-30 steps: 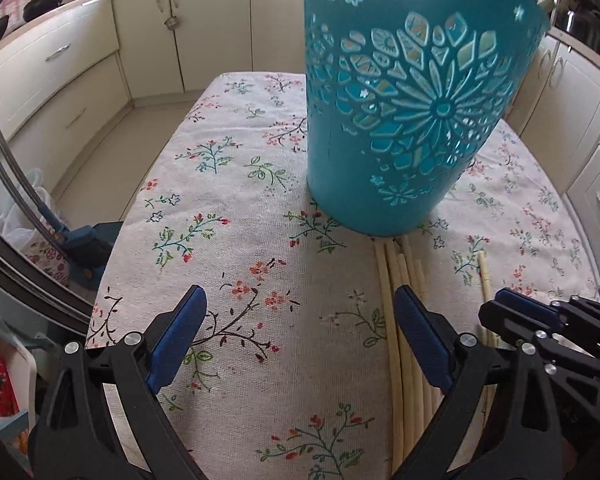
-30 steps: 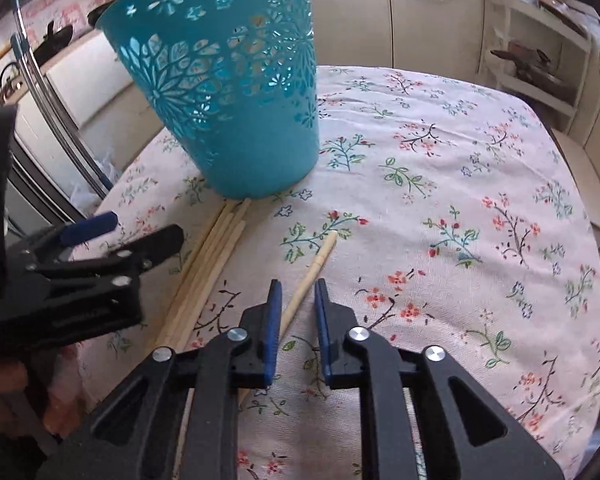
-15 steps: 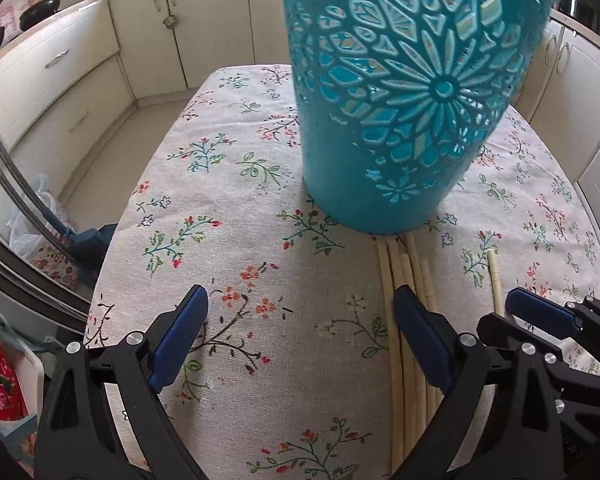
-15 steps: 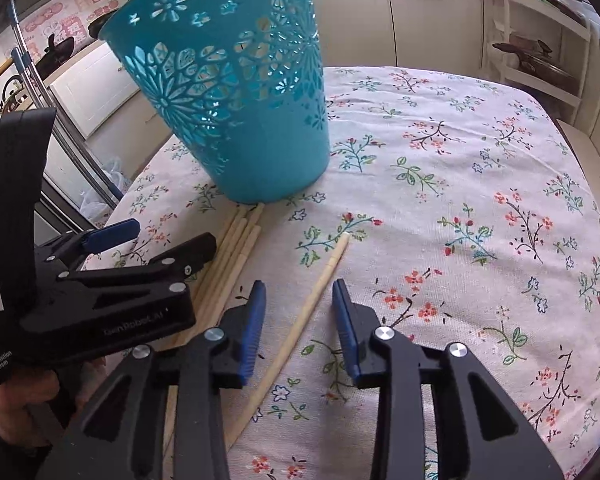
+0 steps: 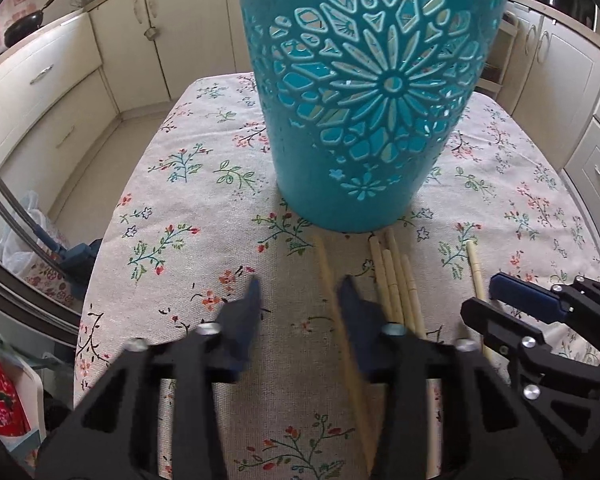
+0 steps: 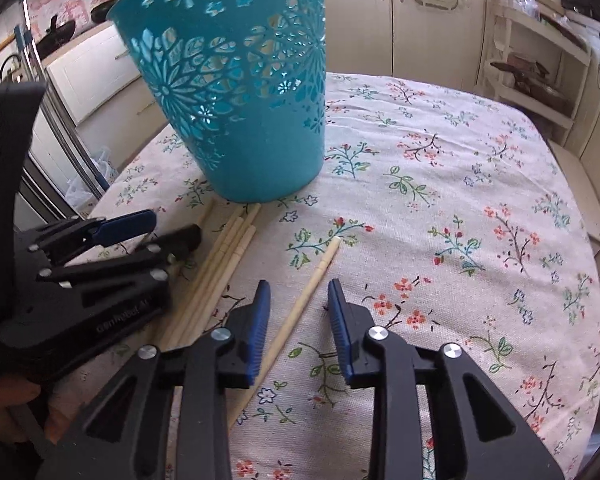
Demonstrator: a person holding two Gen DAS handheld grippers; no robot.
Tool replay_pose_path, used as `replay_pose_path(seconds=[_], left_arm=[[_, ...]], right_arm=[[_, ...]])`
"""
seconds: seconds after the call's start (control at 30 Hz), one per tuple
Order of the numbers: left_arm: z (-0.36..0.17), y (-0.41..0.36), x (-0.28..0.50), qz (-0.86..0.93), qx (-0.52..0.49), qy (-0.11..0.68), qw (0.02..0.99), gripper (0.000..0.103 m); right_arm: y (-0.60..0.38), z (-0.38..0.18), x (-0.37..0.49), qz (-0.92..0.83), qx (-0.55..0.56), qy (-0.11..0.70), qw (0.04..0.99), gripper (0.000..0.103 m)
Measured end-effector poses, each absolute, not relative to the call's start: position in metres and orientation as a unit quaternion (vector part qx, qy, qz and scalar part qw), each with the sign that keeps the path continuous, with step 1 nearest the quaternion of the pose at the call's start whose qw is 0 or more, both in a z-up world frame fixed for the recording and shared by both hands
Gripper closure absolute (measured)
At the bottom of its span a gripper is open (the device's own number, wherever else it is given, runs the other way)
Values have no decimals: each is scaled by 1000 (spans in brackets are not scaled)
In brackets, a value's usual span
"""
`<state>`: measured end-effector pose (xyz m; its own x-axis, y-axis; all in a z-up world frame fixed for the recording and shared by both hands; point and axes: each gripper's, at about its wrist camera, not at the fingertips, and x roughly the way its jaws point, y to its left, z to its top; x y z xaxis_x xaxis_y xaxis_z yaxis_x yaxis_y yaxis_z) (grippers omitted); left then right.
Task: Organize utensils
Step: 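Close the left gripper on a single wooden skewer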
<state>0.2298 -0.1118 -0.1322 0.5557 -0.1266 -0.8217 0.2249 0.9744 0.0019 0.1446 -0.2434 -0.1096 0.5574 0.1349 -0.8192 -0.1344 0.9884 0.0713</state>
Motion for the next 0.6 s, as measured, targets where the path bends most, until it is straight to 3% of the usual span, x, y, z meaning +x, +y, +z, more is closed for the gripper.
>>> replay_pose_path(seconds=[0.1,0.6], left_arm=[[-131,-106,229,-118,33,472,873,94],[-128,-102,239,-152,39,517,841,98]], right_arm=[[-239,-110,144,90,-9,463,882,86],[-245,-112,145,76,-2,456,887,87]])
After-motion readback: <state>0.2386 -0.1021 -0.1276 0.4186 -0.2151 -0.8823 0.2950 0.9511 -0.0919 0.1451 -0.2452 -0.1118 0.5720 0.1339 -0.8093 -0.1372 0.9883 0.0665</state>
